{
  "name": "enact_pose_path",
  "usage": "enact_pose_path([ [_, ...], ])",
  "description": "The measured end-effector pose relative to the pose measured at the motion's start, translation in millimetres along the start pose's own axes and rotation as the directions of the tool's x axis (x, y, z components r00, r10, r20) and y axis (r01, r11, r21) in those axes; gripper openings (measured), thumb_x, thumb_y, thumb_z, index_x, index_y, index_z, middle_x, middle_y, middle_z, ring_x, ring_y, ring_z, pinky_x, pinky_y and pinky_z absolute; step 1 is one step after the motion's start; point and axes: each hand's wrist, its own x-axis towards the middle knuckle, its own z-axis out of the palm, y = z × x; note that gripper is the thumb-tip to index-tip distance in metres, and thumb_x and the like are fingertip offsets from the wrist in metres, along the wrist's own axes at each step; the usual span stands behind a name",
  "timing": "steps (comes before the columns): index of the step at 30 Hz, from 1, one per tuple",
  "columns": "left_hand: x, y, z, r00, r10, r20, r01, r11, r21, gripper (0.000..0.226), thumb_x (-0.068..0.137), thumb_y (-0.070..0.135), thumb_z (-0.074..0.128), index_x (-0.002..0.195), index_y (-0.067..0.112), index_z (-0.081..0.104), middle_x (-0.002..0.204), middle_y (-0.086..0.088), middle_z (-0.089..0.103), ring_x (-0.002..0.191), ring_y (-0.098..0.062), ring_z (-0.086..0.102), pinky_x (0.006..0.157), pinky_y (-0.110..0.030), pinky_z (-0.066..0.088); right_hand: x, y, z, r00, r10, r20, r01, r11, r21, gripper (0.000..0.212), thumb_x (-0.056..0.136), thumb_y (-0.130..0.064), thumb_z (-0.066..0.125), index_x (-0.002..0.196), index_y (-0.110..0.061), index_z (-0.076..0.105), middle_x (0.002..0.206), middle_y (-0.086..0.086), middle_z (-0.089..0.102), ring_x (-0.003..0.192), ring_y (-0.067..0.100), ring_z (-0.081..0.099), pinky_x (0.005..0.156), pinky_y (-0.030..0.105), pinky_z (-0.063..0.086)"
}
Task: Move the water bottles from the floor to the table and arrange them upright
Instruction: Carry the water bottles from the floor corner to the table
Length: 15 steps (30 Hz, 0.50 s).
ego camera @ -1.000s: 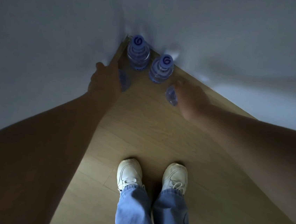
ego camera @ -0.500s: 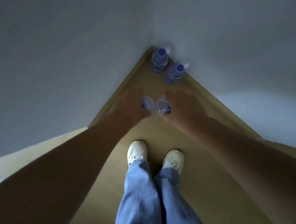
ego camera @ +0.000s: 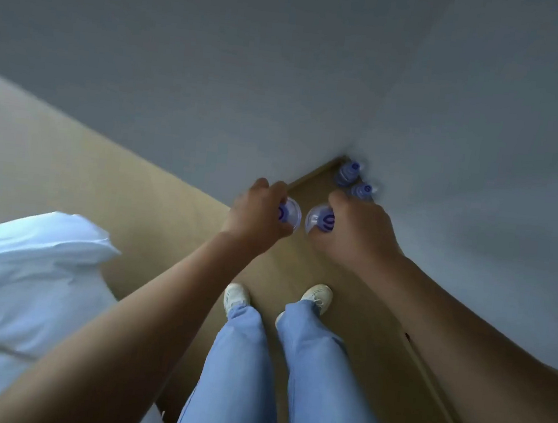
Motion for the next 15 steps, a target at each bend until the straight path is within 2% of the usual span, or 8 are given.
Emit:
enact_pose_path([
  [2,-26,0,-33,0.999,-0.016,-0.052,0.013,0.999,-0.048,0.028,0.07,0.015,0.069,0.093,0.007,0.056,0.086,-0.005,0.041,0.073,-0.029,0.048,0.061,-0.029,0.036,-12,-33,-18,0.998,-0.048,-0.029,0.048,0.999,0.02,0.033,0.074,-0.03,0.063,0.072,-0.013,0.034,0.055,-0.008,0.027,0.05,0.02,0.033,0.047,0.026,0.02],
  [4,-51,-6,-63,0.995,-0.043,-0.091,0.035,0.996,-0.086,0.028,0.07,0.015,0.068,0.093,0.006,0.056,0.086,-0.006,0.042,0.074,-0.029,0.049,0.062,-0.028,0.036,-23,-65,-32,0.996,-0.072,-0.044,0.074,0.996,0.04,0.034,0.073,-0.03,0.064,0.071,-0.014,0.034,0.06,-0.003,0.034,0.057,0.031,0.045,0.053,0.027,0.026],
  [6,-74,-19,-89,0.988,-0.077,-0.131,0.065,0.993,-0.098,0.029,0.069,0.016,0.068,0.095,0.007,0.057,0.086,-0.006,0.043,0.074,-0.029,0.048,0.061,-0.026,0.033,-32,-94,-40,0.995,-0.091,-0.045,0.094,0.994,0.048,0.033,0.072,-0.031,0.064,0.072,-0.014,0.035,0.067,0.006,0.047,0.068,0.036,0.055,0.056,0.03,0.029],
  [8,-97,-34,-111,0.982,-0.09,-0.168,0.074,0.992,-0.099,0.031,0.069,0.015,0.069,0.096,0.007,0.059,0.086,-0.007,0.045,0.076,-0.029,0.049,0.062,-0.026,0.032,-40,-122,-42,0.99,-0.123,-0.065,0.126,0.991,0.036,0.033,0.073,-0.031,0.065,0.071,-0.015,0.036,0.078,0.015,0.059,0.074,0.037,0.058,0.058,0.031,0.03],
  [11,-134,-60,-138,0.967,-0.102,-0.233,0.076,0.99,-0.12,0.031,0.067,0.016,0.069,0.095,0.008,0.06,0.084,-0.005,0.046,0.076,-0.029,0.049,0.063,-0.026,0.034,-50,-161,-39,0.981,-0.179,-0.068,0.178,0.984,-0.012,0.031,0.071,-0.028,0.064,0.069,-0.015,0.035,0.078,0.016,0.06,0.073,0.037,0.056,0.057,0.031,0.028],
  [15,-175,-98,-173,0.932,-0.157,-0.326,0.108,0.981,-0.163,0.029,0.065,0.02,0.07,0.092,0.012,0.063,0.084,-0.003,0.049,0.075,-0.026,0.049,0.064,-0.026,0.036,-61,-213,-33,0.971,-0.238,-0.028,0.236,0.97,-0.058,0.027,0.069,-0.028,0.063,0.07,-0.015,0.04,0.067,0.002,0.047,0.065,0.031,0.047,0.054,0.029,0.024],
])
